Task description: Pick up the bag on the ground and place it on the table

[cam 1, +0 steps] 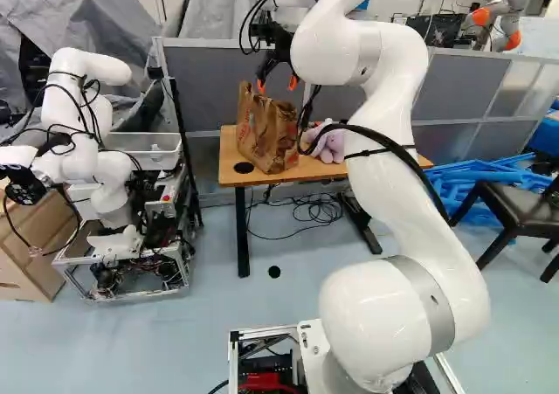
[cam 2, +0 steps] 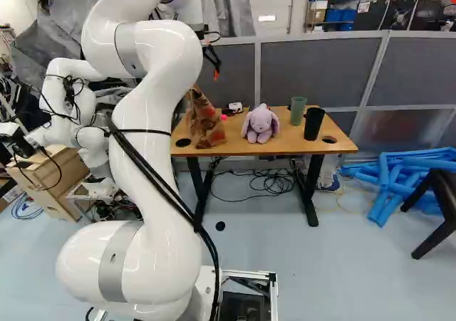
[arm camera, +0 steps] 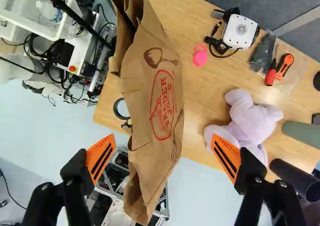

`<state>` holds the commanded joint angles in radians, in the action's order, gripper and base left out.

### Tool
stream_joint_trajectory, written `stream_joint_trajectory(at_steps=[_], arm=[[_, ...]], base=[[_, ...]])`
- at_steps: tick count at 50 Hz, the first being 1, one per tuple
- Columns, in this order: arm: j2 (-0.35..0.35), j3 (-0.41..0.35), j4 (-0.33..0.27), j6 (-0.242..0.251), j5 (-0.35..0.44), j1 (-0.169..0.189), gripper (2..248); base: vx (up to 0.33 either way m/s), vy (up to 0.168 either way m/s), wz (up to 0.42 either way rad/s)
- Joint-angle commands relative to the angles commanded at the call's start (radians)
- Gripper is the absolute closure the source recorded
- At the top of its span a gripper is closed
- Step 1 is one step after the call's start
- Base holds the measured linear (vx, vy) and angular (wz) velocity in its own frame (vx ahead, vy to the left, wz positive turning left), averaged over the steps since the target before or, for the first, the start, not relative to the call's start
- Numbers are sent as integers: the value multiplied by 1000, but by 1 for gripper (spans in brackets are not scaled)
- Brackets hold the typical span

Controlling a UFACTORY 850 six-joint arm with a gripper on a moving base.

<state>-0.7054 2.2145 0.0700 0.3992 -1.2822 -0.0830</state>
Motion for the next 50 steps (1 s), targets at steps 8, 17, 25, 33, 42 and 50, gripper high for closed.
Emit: stream_joint_trajectory(at_steps=[8,17,25,33,42,50], arm=[[1,-1,0,0,0,0,3],[2,-2,0,0,0,0,3],[2,-2,0,0,0,0,3],[2,-2,0,0,0,0,3],[2,-2,0,0,0,0,3],[2,-2,0,0,0,0,3]], base=[[0,0,0],[2,2,11],[-73,-5,2],[-148,-1,3],[-186,-3,0],[-180,-4,0]])
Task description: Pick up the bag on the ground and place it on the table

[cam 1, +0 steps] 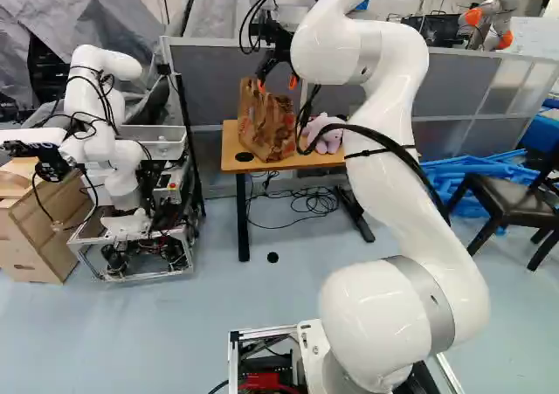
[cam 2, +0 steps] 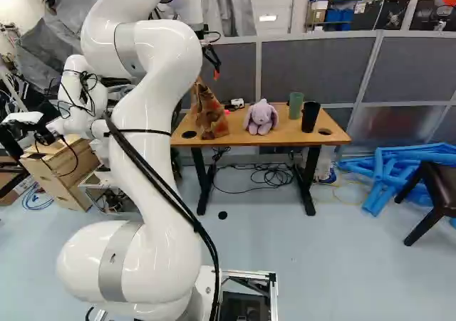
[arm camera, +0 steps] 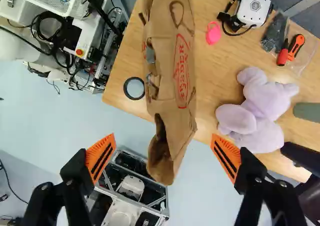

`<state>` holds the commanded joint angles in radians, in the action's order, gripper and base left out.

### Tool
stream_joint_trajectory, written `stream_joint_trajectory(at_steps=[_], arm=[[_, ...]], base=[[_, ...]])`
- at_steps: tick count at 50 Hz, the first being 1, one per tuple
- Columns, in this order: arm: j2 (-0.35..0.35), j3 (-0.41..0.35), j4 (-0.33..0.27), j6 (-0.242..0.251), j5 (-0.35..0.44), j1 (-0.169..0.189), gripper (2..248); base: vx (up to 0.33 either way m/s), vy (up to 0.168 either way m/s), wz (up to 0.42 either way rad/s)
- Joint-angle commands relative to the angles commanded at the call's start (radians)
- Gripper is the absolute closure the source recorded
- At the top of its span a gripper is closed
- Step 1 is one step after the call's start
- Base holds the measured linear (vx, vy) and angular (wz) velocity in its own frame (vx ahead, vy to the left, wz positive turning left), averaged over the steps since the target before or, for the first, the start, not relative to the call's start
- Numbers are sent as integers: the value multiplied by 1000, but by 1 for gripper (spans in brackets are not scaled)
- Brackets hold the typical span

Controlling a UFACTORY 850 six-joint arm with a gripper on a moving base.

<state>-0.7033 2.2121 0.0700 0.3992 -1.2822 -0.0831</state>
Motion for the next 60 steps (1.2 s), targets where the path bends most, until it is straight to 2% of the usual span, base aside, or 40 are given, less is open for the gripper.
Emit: stream_joint_trajectory(at_steps=[31,60], arm=[[9,-19,-1,-4,20,1,3],[59,-127,-4,-24,129,5,3]], base=[[-9,0,2],[0,0,0]])
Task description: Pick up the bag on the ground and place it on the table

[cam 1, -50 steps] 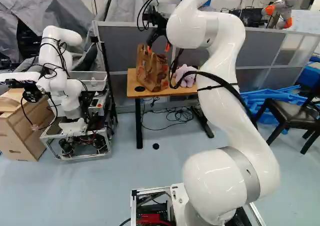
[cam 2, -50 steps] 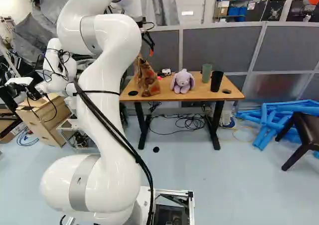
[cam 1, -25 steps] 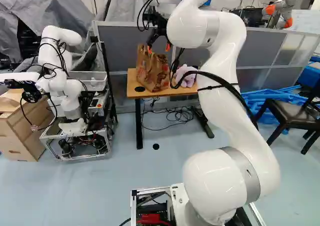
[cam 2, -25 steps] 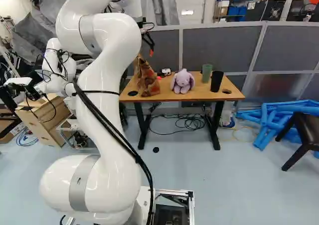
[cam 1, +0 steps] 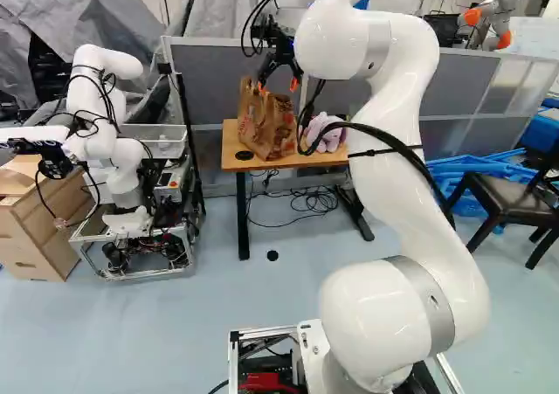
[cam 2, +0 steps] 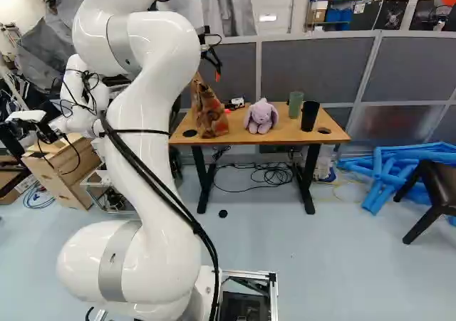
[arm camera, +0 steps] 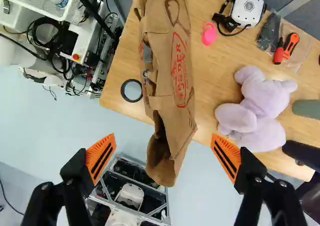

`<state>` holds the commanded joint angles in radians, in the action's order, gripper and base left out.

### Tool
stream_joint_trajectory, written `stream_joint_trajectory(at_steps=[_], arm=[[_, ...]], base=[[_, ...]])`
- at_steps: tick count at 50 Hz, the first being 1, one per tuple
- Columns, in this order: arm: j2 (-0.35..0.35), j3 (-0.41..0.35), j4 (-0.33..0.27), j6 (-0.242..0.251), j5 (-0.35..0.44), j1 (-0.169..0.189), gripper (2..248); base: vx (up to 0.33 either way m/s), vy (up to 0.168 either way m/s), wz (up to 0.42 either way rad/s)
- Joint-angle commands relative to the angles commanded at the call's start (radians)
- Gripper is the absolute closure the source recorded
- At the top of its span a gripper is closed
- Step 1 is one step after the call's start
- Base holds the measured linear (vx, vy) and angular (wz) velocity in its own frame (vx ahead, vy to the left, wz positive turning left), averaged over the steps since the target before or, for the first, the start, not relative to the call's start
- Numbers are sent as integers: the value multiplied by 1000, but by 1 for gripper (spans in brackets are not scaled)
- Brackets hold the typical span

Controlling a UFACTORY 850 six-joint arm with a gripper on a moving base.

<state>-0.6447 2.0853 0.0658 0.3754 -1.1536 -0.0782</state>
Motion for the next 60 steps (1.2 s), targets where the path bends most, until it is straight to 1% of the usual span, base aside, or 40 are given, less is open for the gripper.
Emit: stream_joint_trajectory(at_steps=[15,30,45,60], arm=[[42,-92,-3,-17,93,4,3],[96,-208,-7,-39,211,8,3],[162,-349,-12,-66,354,14,3],[239,-518,-17,-97,525,20,3]], base=[[0,0,0],[0,0,0],[0,0,0],[0,0,0]])
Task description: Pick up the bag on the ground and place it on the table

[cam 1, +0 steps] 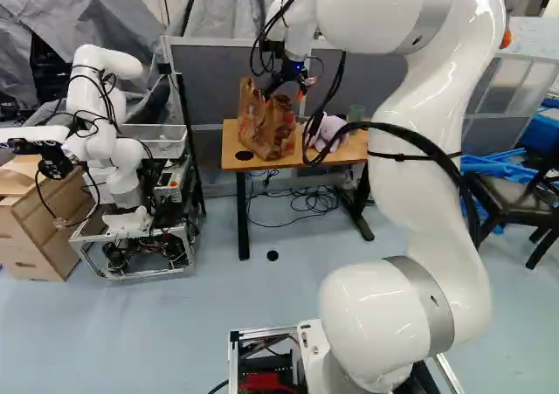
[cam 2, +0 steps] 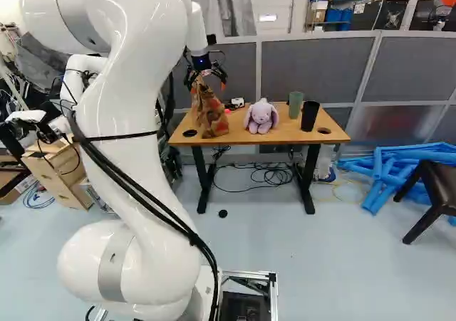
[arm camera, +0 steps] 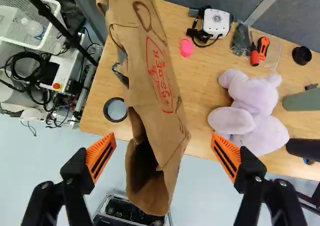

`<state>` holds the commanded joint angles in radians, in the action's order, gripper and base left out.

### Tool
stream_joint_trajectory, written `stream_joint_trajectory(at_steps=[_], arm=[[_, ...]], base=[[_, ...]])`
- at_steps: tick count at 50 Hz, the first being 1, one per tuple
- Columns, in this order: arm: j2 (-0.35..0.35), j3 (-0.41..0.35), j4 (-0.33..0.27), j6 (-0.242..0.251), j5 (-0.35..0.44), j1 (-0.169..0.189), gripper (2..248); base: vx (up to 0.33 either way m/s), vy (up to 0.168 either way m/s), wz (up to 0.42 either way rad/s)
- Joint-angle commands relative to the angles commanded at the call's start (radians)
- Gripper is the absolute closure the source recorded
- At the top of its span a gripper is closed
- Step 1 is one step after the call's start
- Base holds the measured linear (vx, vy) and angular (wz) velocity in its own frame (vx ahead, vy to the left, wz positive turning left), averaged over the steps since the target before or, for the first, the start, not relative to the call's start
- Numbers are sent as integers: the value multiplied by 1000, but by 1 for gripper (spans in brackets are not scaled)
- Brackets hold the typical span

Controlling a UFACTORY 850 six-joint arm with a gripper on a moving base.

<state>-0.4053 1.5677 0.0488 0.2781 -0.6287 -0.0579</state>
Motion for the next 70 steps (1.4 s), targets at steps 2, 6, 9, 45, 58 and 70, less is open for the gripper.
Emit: stream_joint_trajectory(at_steps=[2,6,9,45,58,70], arm=[[11,-24,-1,-5,24,1,3],[34,-73,-2,-14,74,3,3],[52,-112,-4,-21,113,4,3],[280,-607,-20,-114,615,24,3],[360,-778,-26,-146,789,30,3],[425,-919,-30,-173,932,36,3]], base=[[0,0,0],[0,0,0],[0,0,0],[0,0,0],[0,0,0],[0,0,0]])
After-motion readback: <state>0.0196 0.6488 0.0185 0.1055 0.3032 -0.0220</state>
